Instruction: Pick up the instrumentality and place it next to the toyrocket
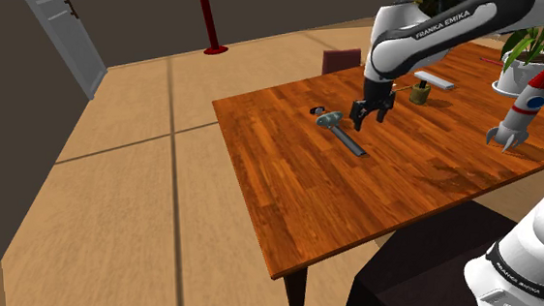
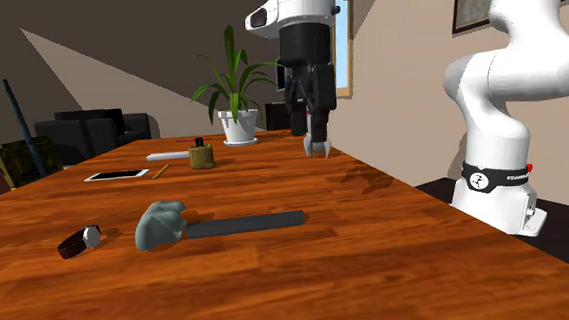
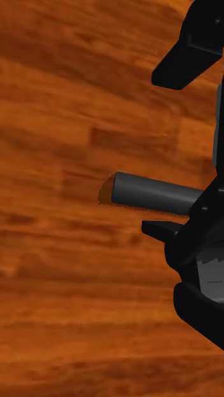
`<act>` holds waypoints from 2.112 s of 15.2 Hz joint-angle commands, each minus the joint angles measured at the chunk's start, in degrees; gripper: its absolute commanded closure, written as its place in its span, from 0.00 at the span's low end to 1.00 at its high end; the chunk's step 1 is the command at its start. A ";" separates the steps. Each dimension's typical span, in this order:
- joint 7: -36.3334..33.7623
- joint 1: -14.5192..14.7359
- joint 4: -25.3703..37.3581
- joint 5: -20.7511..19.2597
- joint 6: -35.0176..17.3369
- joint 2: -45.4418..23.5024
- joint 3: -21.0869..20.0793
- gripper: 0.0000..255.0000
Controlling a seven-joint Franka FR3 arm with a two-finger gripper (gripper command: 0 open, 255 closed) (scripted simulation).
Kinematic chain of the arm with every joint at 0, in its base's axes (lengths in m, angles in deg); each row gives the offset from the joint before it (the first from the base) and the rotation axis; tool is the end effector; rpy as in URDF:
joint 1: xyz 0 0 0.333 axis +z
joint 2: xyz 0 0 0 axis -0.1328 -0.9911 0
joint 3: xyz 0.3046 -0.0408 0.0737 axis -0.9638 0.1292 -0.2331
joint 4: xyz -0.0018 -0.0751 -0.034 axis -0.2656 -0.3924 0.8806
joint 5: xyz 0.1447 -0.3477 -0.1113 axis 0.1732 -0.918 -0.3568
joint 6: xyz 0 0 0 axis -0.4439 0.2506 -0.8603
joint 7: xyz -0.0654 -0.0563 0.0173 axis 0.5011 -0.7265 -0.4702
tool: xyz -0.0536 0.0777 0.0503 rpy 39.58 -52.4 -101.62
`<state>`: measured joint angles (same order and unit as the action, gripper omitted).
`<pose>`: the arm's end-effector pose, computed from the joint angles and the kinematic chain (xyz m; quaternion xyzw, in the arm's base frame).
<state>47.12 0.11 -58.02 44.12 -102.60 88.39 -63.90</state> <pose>0.4637 -0.0684 0.4045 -0.9931 0.1160 -0.0091 0.0135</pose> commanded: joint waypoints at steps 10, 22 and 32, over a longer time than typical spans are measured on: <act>-2.20 -2.20 10.91 5.81 -10.39 -22.12 2.08 0.00; -1.64 -2.13 10.02 6.66 -14.91 -25.76 1.70 0.00; -1.62 -2.15 9.98 6.61 -14.73 -25.54 1.73 1.00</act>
<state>45.51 -2.10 -48.01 50.72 -117.37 62.89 -62.10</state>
